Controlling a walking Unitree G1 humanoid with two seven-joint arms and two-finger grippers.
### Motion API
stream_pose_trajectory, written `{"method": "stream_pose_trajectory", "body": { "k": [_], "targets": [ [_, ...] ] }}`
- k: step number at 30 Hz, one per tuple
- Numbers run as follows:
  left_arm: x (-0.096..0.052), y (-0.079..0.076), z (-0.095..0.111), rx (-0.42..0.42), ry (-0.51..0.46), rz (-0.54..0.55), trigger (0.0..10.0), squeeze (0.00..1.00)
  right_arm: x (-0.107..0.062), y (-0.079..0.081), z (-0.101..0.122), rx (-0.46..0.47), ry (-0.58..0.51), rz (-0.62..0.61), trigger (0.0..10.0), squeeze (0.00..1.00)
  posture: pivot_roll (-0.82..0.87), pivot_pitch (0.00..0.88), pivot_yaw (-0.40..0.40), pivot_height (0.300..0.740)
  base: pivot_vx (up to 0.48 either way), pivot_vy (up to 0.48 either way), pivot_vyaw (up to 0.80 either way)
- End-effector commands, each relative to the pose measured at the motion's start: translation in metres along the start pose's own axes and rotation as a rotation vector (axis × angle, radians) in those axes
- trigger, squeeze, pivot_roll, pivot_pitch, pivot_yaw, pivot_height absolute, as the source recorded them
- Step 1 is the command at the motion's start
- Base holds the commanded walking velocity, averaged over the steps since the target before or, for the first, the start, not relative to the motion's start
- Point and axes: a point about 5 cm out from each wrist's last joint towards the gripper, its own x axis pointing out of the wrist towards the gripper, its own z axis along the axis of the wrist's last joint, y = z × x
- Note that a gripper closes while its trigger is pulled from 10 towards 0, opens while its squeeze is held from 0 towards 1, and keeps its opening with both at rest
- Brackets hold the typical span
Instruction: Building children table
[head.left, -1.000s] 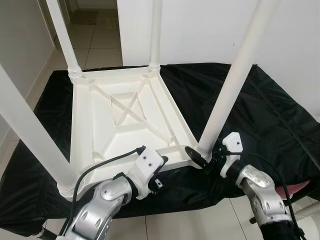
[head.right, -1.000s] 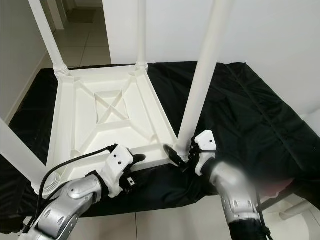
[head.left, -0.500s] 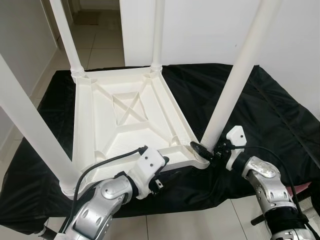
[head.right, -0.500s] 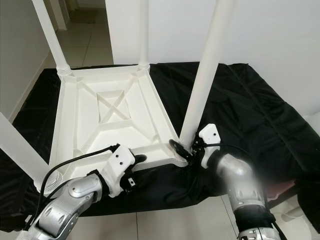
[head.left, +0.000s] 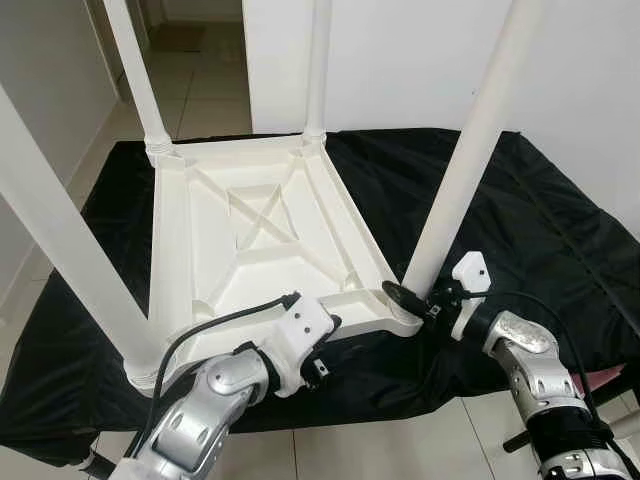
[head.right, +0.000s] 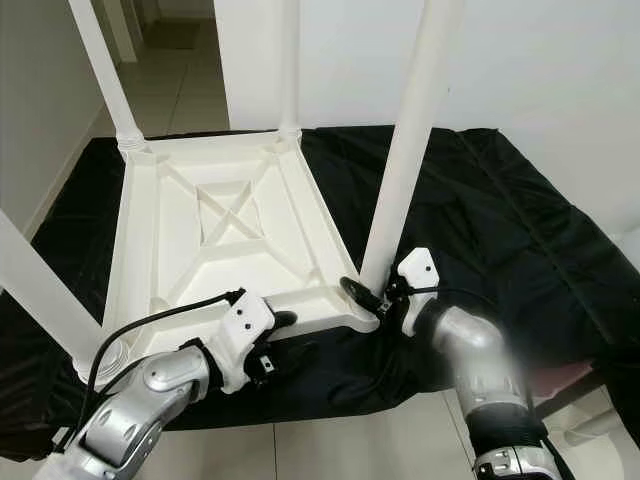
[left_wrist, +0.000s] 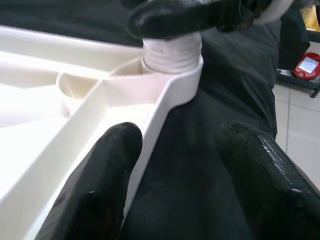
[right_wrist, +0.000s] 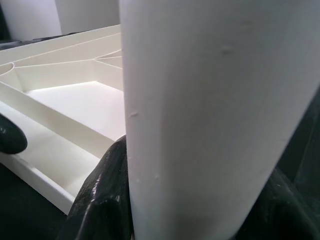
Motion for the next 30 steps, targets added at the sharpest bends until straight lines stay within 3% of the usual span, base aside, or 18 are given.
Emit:
{"method": "stream_pose_trajectory", "body": {
  "k": [1, 6, 10, 18, 23, 25, 27, 30],
  "targets": [
    [0.002, -0.001, -0.001, 0.009, 0.002, -0.037, 10.0, 0.00, 0.000, 0.000, -0.005, 0.005, 0.024, -0.035, 10.0, 0.00, -0.03, 0.000, -0.017, 0.740, 0.000, 0.000, 0.00],
    [0.002, 0.003, -0.001, 0.037, -0.003, -0.009, 10.0, 0.00, 0.000, 0.004, -0.004, 0.020, 0.003, -0.087, 10.0, 0.00, -0.03, 0.000, -0.017, 0.740, 0.000, 0.000, 0.00],
    [0.003, 0.008, 0.000, 0.037, -0.016, 0.027, 10.0, 0.00, 0.004, 0.015, -0.005, 0.039, -0.024, -0.198, 10.0, 0.00, -0.03, 0.000, -0.020, 0.740, 0.000, 0.000, 0.00],
    [0.004, 0.006, -0.001, 0.028, -0.022, 0.022, 10.0, 0.00, 0.007, 0.022, -0.003, 0.065, -0.035, -0.372, 10.0, 0.00, -0.03, 0.000, -0.026, 0.740, 0.000, 0.000, 0.00],
    [0.005, 0.005, -0.002, 0.023, -0.024, 0.018, 10.0, 0.00, 0.015, 0.039, -0.002, 0.098, -0.030, -0.435, 10.0, 0.00, -0.04, 0.000, -0.026, 0.740, 0.000, 0.000, 0.00],
    [0.008, 0.003, -0.003, 0.016, -0.031, 0.012, 10.0, 0.00, 0.021, 0.051, -0.001, 0.150, -0.032, -0.529, 10.0, 0.00, -0.05, 0.000, -0.035, 0.740, 0.000, 0.000, 0.00],
    [0.008, 0.003, -0.003, 0.016, -0.031, 0.012, 10.0, 0.00, 0.021, 0.051, -0.001, 0.150, -0.032, -0.529, 10.0, 0.00, -0.05, 0.000, -0.035, 0.740, 0.000, 0.000, 0.00],
    [0.009, 0.002, -0.003, 0.014, -0.033, 0.010, 10.0, 0.00, 0.025, 0.056, -0.004, 0.179, -0.010, -0.638, 10.0, 0.00, -0.05, 0.000, -0.035, 0.740, 0.000, 0.000, 0.00]
  ]
}}
